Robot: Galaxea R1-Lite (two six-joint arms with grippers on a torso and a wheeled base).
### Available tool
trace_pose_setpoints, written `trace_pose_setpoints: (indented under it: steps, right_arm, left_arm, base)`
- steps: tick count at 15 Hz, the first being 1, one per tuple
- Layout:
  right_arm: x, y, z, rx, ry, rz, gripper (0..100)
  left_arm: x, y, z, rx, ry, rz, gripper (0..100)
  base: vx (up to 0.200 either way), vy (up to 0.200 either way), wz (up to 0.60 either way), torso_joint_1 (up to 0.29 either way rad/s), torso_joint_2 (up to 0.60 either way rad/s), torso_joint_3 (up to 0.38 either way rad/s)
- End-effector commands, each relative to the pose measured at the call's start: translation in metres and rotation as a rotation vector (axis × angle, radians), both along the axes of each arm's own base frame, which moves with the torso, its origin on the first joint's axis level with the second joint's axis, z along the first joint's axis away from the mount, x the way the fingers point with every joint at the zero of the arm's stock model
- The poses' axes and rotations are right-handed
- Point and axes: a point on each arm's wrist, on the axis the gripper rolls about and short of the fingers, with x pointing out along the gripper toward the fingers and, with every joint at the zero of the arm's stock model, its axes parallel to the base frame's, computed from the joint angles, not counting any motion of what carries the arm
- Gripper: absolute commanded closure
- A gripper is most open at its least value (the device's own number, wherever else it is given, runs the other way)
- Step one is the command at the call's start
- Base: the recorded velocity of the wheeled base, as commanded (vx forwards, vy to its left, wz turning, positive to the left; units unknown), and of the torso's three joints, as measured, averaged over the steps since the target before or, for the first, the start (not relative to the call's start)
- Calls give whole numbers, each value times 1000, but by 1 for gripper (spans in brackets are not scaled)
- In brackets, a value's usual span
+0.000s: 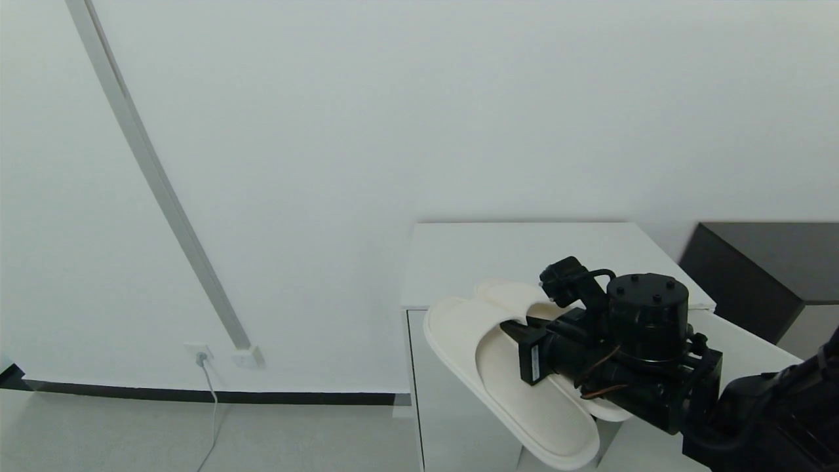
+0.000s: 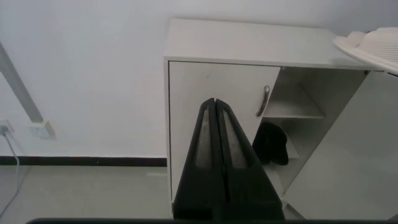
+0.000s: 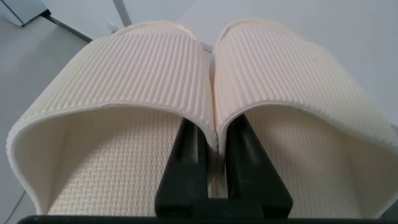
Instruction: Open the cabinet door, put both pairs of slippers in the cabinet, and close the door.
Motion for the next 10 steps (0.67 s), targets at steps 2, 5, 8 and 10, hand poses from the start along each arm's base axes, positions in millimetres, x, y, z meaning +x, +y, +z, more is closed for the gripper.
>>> trace_pose_setpoints:
  steps: [2,5,8,10]
  right_arm:
    - [1,0,-2,-4,4,-1,100]
    - [1,0,-3,-8,7,-3,100]
    - [0,0,-3,-7,7,0,100]
    - [1,0,-4,-8,8,0,100]
  left_arm:
    - [0,0,0,0,0,0,100]
    - [0,0,0,0,0,0,100]
    - [0,0,0,0,0,0,100]
    - [0,0,0,0,0,0,100]
  base:
    - [0,-200,0,7,2,0]
    - [0,-200,0,6,1,2]
    - [0,-200,0,2,2,5]
    - [0,-200,0,2,2,2]
